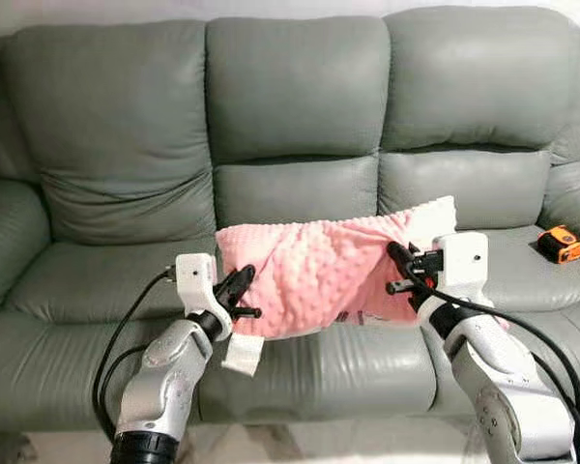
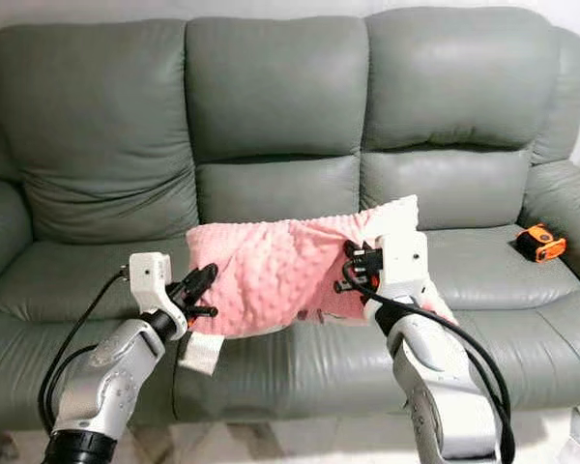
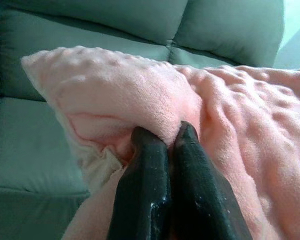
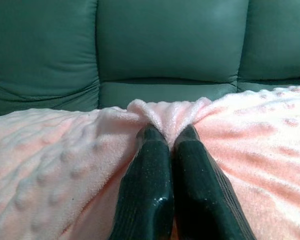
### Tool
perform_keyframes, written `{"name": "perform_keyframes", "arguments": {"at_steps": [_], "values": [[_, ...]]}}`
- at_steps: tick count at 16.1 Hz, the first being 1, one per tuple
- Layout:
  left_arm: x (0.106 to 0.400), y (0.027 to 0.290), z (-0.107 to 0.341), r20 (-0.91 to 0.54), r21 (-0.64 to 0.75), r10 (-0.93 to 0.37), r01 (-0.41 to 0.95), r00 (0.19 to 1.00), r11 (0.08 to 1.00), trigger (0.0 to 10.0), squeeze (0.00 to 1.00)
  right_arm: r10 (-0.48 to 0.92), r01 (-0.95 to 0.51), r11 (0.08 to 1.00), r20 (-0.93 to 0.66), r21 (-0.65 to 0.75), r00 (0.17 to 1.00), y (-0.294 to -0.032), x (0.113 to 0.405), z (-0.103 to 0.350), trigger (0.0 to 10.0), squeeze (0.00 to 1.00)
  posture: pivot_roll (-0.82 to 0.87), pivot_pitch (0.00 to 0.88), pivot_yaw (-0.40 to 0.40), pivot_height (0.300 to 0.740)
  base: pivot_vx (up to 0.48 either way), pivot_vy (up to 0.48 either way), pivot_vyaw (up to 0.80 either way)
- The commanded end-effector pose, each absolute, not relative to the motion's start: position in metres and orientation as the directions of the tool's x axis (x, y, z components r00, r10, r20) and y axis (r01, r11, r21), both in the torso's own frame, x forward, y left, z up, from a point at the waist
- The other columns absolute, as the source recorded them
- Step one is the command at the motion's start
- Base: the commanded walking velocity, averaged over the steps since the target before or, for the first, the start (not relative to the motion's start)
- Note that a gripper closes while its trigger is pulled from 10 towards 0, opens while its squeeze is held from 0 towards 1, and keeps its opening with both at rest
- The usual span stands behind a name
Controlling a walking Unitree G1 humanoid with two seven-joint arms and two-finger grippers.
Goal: Move the pillow to the sofa
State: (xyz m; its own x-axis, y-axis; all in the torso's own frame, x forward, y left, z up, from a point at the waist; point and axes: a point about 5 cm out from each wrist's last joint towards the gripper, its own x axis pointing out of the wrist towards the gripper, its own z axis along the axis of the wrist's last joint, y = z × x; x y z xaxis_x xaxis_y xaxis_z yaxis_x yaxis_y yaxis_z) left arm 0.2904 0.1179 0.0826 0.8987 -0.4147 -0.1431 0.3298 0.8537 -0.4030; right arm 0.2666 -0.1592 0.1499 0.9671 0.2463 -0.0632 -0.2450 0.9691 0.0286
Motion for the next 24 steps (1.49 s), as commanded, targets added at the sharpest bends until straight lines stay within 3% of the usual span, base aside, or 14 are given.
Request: {"name": "perform_keyframes", "arguments": {"at_steps": [1, 9, 15, 24], "values": [[0.2909, 0.1129, 0.0891, -0.116, -0.399, -0.441, 0.365, 0.890, 0.841, 10.0, 0.00, 0.259, -0.258, 0.966, -0.027, 0.027, 0.966, -0.1556, 0.2667, 0.1591, 10.0, 0.00, -0.27, 0.002, 0.033, 0.740, 0.000, 0.000, -0.78], [0.2905, 0.1125, 0.0888, -0.117, -0.393, -0.440, 0.365, 0.891, 0.844, 10.0, 0.00, 0.262, -0.262, 0.965, -0.024, 0.026, 0.965, -0.1553, 0.2662, 0.1593, 10.0, 0.00, -0.27, 0.002, 0.034, 0.740, 0.000, 0.000, -0.75], [0.2936, 0.1207, 0.0876, -0.122, -0.334, -0.352, 0.295, 0.928, 0.895, 10.0, 0.00, 0.276, -0.275, 0.961, -0.021, 0.009, 0.961, -0.1529, 0.2658, 0.1580, 10.0, 0.00, -0.26, 0.000, 0.031, 0.740, 0.000, 0.000, 0.00], [0.2914, 0.1129, 0.0900, -0.095, -0.369, -0.423, 0.362, 0.901, 0.856, 10.0, 0.00, 0.276, -0.276, 0.961, -0.027, -0.008, 0.961, -0.1514, 0.2668, 0.1558, 10.0, 0.00, -0.26, 0.000, 0.037, 0.740, 0.064, 0.000, 0.00]]}}
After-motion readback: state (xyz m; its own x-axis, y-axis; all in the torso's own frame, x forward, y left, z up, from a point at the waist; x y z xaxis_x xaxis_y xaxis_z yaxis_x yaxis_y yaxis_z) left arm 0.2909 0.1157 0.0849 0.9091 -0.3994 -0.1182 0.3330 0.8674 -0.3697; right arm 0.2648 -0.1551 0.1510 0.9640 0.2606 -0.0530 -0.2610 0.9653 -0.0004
